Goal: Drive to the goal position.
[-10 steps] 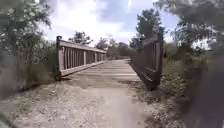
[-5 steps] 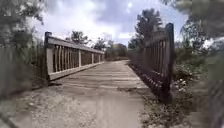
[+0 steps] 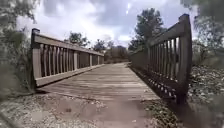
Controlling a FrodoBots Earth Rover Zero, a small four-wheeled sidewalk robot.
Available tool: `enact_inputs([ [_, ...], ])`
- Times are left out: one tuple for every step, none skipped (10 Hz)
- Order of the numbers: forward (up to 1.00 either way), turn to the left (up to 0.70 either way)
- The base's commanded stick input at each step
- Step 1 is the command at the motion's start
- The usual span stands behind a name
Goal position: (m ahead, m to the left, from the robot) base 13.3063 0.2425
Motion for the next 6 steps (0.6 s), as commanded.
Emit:
enact_inputs([
  [0.85,0.0],
  [0.85,0.0],
  [0.85,0.0],
  [0.85,0.0],
  [0.85,0.0],
  [0.85,0.0],
])
